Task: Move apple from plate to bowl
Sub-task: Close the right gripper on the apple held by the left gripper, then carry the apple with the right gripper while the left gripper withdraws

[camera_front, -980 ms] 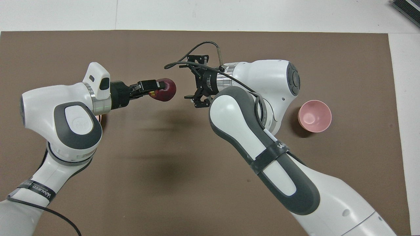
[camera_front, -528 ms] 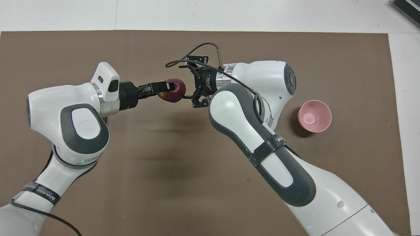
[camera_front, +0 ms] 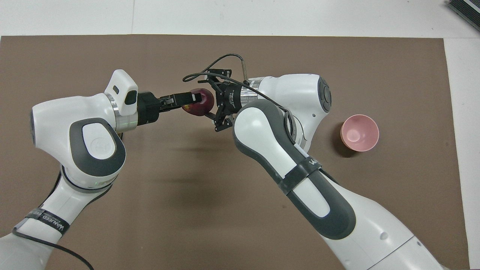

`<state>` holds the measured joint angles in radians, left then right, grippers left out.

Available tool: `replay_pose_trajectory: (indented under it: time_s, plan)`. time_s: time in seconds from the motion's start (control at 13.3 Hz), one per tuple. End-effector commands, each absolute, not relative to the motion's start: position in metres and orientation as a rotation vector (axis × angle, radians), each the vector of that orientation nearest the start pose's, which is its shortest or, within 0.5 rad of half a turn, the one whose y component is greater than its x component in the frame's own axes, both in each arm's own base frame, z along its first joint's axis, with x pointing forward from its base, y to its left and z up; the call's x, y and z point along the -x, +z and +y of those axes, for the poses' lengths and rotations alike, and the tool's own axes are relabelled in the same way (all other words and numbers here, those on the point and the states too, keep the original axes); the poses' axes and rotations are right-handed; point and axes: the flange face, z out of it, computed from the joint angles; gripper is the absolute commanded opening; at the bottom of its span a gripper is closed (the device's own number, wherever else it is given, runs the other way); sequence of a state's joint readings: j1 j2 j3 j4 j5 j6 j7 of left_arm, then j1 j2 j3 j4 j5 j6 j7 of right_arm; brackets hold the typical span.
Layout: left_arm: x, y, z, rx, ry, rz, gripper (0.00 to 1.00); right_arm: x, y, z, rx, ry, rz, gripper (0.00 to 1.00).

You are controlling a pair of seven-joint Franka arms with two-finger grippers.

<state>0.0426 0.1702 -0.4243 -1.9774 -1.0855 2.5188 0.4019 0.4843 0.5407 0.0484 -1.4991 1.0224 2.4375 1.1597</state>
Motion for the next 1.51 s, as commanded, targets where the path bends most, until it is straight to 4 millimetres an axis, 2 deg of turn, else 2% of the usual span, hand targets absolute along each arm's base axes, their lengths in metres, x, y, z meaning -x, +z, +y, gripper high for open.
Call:
replay_pose_trajectory:
  time_s: [0.0, 0.15, 0.38, 0.75, 0.83, 0.9, 1.21, 1.43]
  plan:
    - [-0.581, 0.437, -0.222, -2.26, 0.413, 0.027, 0.0, -0.63, 0.399, 0.373, 1.775, 0.5, 1.432, 1.0]
    - [-0.584, 0.445, -0.225, -2.262, 0.429, 0.004, 0.0, -0.627, 0.397, 0.373, 1.786, 0.498, 1.426, 1.0]
    - [-0.584, 0.449, -0.226, -2.257, 0.433, 0.007, 0.0, -0.629, 0.398, 0.372, 1.783, 0.496, 1.423, 0.0]
    - [-0.584, 0.452, -0.226, -2.254, 0.424, 0.019, 0.0, -0.633, 0.398, 0.366, 1.78, 0.496, 1.42, 0.0]
    - [-0.584, 0.454, -0.226, -2.255, 0.43, 0.025, 0.42, -0.634, 0.4, 0.365, 1.778, 0.495, 1.419, 0.0]
    - [-0.585, 0.457, -0.227, -2.264, 0.441, 0.012, 0.99, -0.634, 0.403, 0.362, 1.78, 0.506, 1.414, 0.0]
    - [-0.594, 0.481, -0.227, -2.316, 0.474, 0.039, 1.0, -0.639, 0.422, 0.339, 1.803, 0.522, 1.369, 0.0]
    - [-0.599, 0.482, -0.215, -2.349, 0.478, 0.054, 1.0, -0.642, 0.44, 0.306, 1.847, 0.549, 1.325, 0.0]
